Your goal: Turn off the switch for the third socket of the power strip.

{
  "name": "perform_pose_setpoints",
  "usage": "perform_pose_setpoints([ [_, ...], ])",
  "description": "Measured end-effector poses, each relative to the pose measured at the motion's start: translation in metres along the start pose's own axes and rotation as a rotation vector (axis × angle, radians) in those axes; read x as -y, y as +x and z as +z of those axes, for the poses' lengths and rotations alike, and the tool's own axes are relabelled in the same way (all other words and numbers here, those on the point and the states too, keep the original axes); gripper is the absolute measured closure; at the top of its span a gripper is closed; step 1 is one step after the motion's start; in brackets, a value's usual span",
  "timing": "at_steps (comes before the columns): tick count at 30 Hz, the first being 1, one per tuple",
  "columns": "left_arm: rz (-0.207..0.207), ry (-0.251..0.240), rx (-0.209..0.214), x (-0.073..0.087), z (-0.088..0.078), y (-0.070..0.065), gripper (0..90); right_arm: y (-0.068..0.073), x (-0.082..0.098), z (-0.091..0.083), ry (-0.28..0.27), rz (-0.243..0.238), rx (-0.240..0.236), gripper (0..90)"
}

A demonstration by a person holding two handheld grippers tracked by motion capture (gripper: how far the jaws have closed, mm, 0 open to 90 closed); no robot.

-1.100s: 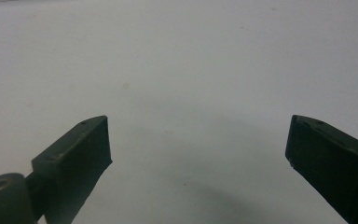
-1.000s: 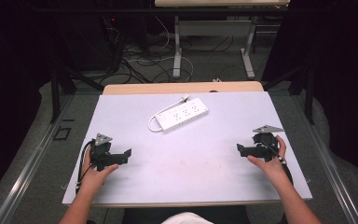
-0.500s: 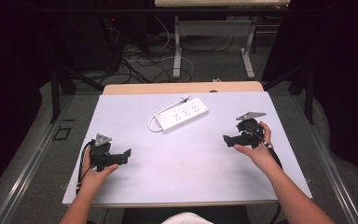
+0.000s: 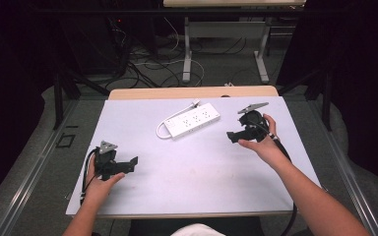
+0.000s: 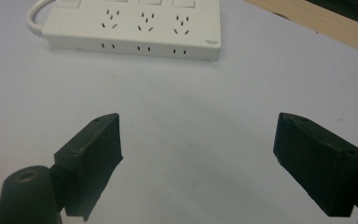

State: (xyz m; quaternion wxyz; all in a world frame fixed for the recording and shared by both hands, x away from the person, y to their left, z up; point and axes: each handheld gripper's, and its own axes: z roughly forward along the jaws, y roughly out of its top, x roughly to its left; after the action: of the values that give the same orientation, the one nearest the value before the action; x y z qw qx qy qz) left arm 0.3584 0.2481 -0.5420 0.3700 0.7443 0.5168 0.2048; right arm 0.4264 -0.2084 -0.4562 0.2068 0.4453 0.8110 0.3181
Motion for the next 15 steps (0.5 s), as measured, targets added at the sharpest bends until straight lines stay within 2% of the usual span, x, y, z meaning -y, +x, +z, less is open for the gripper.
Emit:
perform_pose_setpoints([
  [4, 0.0, 0.0, 0.002, 0.0, 0.0, 0.0, 0.6, 0.001, -0.012, 0.002, 0.01, -0.017, 0.001, 14.9],
  [15, -0.007, -0.001, 0.003, 0.0, 0.001, 0.0, 0.6, 0.004, -0.041, 0.01, 0.035, -0.016, 0.008, 15.6],
])
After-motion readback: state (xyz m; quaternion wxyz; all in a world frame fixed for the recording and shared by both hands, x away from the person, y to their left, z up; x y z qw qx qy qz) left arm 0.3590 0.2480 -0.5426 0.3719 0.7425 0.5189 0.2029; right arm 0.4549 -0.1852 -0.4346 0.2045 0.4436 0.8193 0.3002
